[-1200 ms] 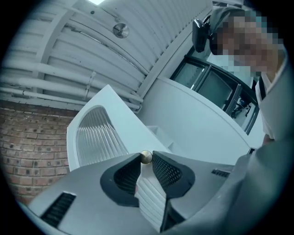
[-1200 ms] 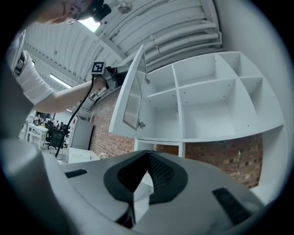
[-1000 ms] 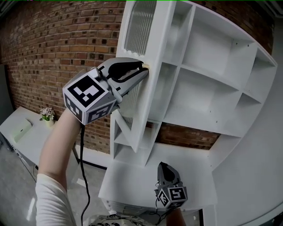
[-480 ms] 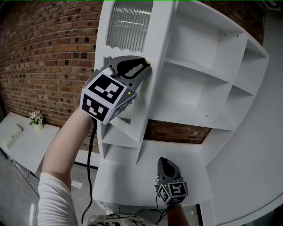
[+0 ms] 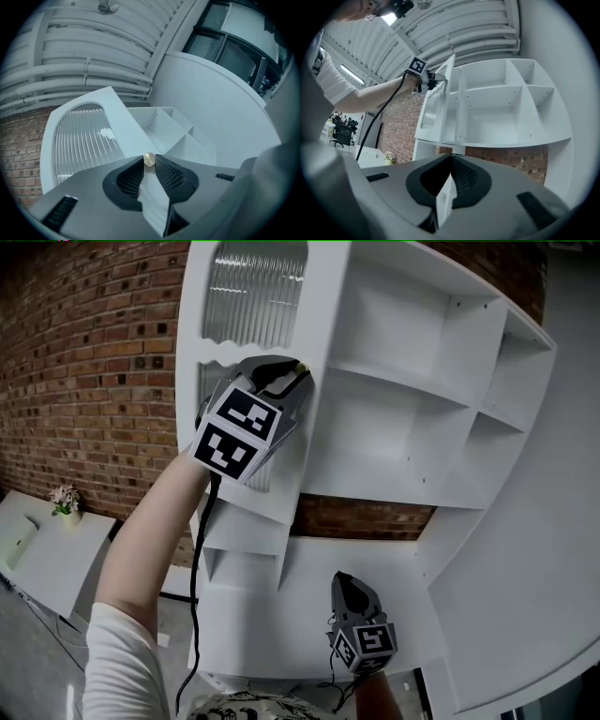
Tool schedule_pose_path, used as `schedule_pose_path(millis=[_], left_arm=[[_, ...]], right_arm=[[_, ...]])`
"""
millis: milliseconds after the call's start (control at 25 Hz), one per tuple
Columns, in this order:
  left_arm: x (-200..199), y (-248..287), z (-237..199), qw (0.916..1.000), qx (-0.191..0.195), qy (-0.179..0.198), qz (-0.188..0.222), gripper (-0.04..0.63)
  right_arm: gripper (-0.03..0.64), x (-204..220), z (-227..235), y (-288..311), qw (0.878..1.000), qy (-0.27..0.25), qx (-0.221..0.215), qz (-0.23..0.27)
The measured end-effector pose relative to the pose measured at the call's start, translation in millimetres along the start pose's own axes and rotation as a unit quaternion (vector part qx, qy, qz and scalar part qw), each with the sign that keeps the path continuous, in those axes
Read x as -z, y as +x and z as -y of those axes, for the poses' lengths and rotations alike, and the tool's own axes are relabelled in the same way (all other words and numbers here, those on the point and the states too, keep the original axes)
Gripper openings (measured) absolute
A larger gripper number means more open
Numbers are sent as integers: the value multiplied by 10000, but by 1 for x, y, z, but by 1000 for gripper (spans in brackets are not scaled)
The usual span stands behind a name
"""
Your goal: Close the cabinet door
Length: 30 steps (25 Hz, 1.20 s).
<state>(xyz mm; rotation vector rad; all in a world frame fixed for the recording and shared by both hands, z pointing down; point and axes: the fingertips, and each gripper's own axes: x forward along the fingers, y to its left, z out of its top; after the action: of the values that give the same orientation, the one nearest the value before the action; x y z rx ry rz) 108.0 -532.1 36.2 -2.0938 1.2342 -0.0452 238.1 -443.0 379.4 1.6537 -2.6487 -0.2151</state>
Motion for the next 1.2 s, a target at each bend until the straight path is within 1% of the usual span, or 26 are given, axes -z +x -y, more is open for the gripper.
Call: schedule_pose_path(millis=[160, 320, 480, 600, 680, 800, 880, 1000, 1200], left_arm=[[6, 15, -1, 9999, -27, -70, -127, 92], [12, 29, -1, 9997, -91, -41, -227, 92], [18, 41, -3, 9994, -72, -4, -333, 92], [23, 48, -5, 9993, -51, -78, -364, 94], [25, 54, -7, 9992, -101, -102, -379, 95], [30, 64, -8, 9988, -201, -26, -445, 95], [33, 68, -9, 9984, -243, -59, -502, 95], [37, 74, -10, 9983, -315, -114, -479, 95], [43, 83, -14, 9978, -353, -100, -550, 97]], right_arm=[[5, -2, 5, -4, 9999, -78, 84, -30], [5, 0, 12, -8, 9998, -60, 187, -72], [5, 5, 22, -11, 9992, -64, 367, -166], [5, 8, 28, -12, 9986, -33, 495, -208], [5, 9, 33, -13, 9981, -23, 568, -245], [5, 14, 40, -13, 9972, -58, 669, -316], [5, 18, 44, -13, 9967, -56, 724, -369], [5, 24, 49, -15, 9958, -2, 788, -462], [5, 29, 57, -17, 9944, 25, 901, -548]])
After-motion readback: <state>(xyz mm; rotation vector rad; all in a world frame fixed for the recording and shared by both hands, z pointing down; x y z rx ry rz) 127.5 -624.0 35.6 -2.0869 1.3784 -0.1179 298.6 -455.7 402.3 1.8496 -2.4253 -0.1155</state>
